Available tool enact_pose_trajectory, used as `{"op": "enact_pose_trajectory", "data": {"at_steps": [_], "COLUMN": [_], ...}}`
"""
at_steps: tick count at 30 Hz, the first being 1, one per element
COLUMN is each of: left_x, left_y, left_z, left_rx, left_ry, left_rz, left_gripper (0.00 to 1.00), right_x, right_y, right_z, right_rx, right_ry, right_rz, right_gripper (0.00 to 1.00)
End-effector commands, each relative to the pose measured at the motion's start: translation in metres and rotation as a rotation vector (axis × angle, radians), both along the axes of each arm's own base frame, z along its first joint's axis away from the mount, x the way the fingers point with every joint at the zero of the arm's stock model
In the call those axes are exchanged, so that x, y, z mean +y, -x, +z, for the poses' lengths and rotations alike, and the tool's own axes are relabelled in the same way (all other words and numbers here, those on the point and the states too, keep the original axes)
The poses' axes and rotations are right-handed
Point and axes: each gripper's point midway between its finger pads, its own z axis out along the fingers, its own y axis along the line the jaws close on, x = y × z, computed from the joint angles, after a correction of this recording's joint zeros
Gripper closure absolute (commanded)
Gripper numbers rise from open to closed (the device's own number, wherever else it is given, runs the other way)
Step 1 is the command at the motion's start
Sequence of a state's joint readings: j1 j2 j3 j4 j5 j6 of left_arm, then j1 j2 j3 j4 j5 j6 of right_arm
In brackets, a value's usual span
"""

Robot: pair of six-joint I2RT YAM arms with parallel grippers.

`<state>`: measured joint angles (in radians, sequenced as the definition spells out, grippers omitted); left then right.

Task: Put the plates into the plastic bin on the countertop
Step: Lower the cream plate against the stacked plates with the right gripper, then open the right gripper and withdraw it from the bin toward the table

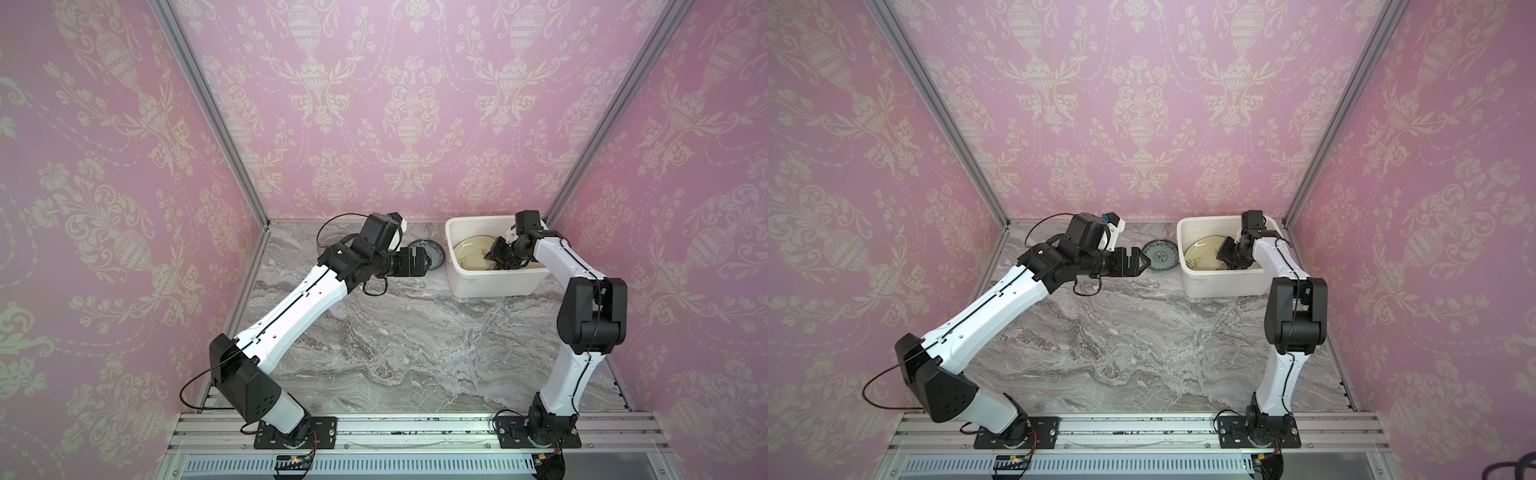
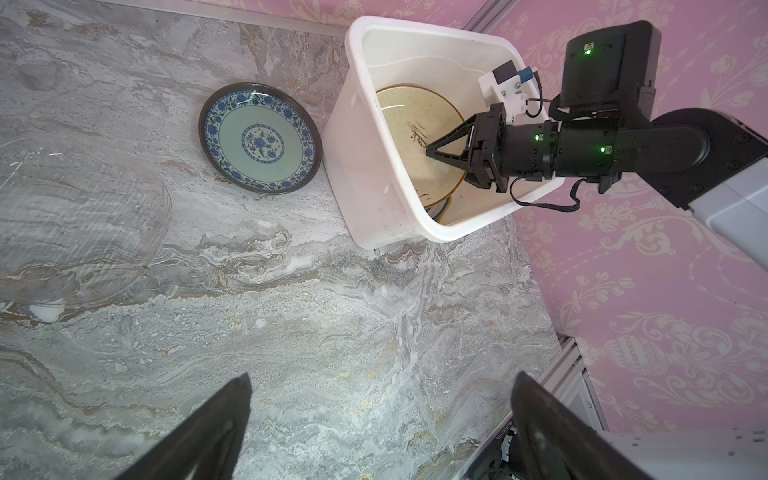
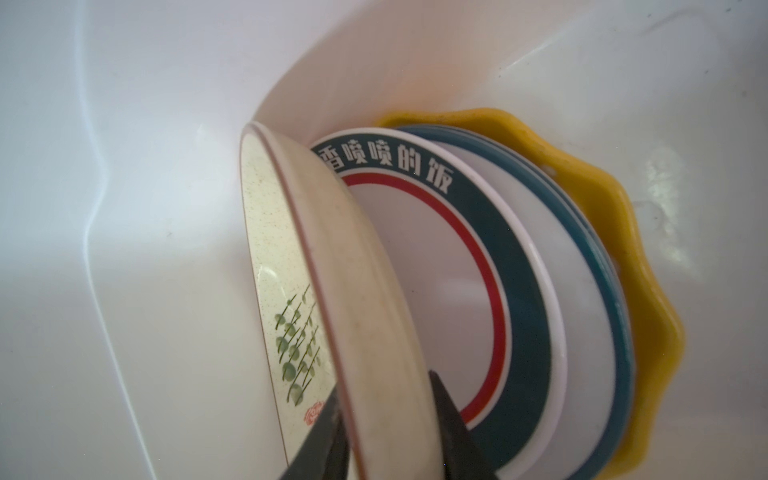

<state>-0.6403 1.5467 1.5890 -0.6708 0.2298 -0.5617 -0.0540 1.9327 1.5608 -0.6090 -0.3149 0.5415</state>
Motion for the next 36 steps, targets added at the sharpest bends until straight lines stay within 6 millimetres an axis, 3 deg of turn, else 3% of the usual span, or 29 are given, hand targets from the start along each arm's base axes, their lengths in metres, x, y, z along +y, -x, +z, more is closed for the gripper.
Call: {"op": "enact_pose_trajectory", "data": {"at_steps": [1, 9, 23, 32, 36], "left_x": [-0.001, 0.002, -0.006, 0.003, 0.010], "left_y": [0.003, 0.003, -0.006, -0.011, -0.007], "left_z": [0.006, -0.009, -0.040, -0.047, -0.045], "left_rx": [-0.013, 0.006, 0.051, 0.088, 0.100], "left_ry": [-0.009, -0.048, -0.078, -0.116, -0.125], "left_rz": [-0.022, -0.022, -0.026, 0.050, 0.075], "left_gripper": [0.01, 0.01, 0.01, 0.01, 0.01], "right_x": [0.004, -0.007, -0.017, -0.020, -0.019], "right_y": [-0.011, -0.002, 0.005, 0.003, 0.004], "right_z": [0.010, -0.007, -0.024, 0.003, 0.031], "right_rx": [-0.051, 0.017, 0.088, 0.049, -0.009], "right_ry": [0.037, 0.114, 0.189, 0.203, 0.190], "right_rz": [0.042, 0.056, 0.082, 0.073, 0.063], "right_gripper": [0.63, 0.48, 0.36, 0.20, 0.15]}}
